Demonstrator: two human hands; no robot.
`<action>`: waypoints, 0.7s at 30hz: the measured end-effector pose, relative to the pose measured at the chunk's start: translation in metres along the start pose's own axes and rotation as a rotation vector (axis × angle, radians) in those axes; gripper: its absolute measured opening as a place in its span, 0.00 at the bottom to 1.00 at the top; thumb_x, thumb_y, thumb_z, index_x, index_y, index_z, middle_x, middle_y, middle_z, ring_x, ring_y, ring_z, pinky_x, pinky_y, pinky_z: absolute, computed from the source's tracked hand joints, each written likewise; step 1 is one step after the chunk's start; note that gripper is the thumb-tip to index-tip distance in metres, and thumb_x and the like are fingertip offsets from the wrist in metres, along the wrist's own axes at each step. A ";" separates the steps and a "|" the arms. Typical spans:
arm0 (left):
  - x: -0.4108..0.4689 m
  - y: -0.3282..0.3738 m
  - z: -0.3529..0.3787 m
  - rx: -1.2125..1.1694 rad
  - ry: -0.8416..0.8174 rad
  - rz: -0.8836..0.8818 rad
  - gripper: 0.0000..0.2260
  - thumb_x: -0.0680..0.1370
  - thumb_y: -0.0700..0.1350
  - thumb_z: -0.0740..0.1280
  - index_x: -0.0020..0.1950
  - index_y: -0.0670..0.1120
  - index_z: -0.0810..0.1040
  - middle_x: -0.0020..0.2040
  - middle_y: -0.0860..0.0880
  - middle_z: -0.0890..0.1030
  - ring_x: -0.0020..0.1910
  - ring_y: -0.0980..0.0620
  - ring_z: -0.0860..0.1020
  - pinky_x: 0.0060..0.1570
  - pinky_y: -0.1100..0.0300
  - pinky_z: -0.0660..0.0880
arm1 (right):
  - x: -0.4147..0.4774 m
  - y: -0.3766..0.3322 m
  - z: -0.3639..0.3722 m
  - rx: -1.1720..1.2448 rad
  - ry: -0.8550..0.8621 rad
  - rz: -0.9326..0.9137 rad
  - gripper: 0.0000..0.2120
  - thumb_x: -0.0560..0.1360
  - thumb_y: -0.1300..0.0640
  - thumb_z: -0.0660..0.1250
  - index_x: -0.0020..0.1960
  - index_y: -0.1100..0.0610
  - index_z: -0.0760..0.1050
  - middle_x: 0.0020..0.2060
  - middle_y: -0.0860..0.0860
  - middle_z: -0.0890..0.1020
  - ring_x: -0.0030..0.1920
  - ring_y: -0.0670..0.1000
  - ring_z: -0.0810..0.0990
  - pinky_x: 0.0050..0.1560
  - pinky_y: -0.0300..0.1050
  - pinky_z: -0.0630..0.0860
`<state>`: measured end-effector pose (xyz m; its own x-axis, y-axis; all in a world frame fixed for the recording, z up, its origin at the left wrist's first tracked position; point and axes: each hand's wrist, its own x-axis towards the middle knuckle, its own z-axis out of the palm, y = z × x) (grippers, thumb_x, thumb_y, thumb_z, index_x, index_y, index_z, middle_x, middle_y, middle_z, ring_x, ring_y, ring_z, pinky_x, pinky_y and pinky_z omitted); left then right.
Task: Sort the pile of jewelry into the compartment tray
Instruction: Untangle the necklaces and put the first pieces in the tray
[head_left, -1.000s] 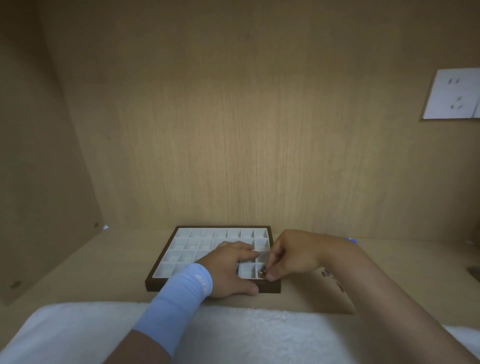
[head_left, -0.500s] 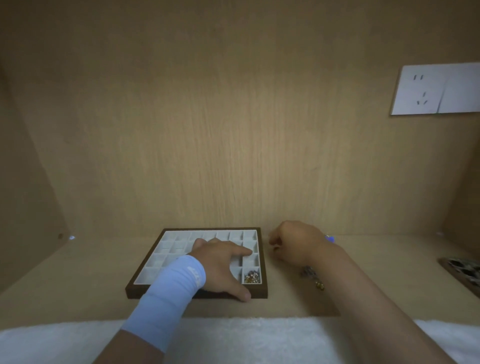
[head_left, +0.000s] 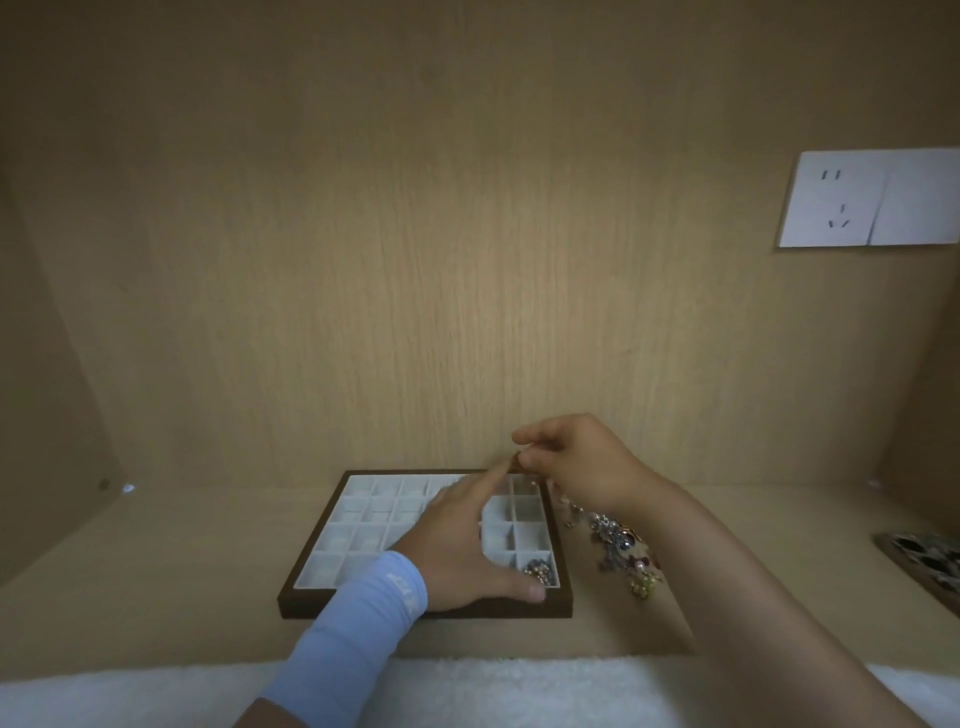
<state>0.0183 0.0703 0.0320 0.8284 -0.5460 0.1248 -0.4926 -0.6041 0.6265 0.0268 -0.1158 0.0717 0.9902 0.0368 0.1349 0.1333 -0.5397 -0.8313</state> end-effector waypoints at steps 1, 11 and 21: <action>0.001 0.002 -0.003 -0.115 0.100 0.014 0.42 0.65 0.58 0.79 0.69 0.75 0.54 0.68 0.66 0.66 0.68 0.63 0.64 0.68 0.63 0.62 | -0.002 -0.006 0.003 0.104 -0.034 0.006 0.16 0.80 0.60 0.67 0.68 0.59 0.76 0.48 0.54 0.85 0.44 0.45 0.84 0.39 0.33 0.76; -0.025 -0.014 -0.042 -0.217 0.474 0.059 0.13 0.73 0.41 0.74 0.52 0.58 0.83 0.43 0.56 0.83 0.40 0.60 0.78 0.45 0.71 0.72 | -0.010 -0.024 0.045 0.441 -0.177 0.039 0.14 0.78 0.57 0.70 0.63 0.58 0.80 0.44 0.53 0.87 0.32 0.45 0.79 0.32 0.36 0.72; -0.077 -0.061 -0.066 -0.358 0.590 -0.044 0.08 0.73 0.38 0.73 0.44 0.51 0.82 0.41 0.52 0.82 0.35 0.55 0.75 0.40 0.66 0.73 | -0.032 -0.045 0.107 0.469 -0.339 -0.022 0.12 0.80 0.61 0.66 0.62 0.54 0.82 0.54 0.51 0.86 0.56 0.52 0.84 0.37 0.38 0.76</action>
<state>0.0017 0.1873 0.0347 0.9021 -0.0567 0.4278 -0.4209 -0.3342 0.8433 -0.0064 -0.0028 0.0474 0.9348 0.3530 0.0386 0.0819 -0.1085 -0.9907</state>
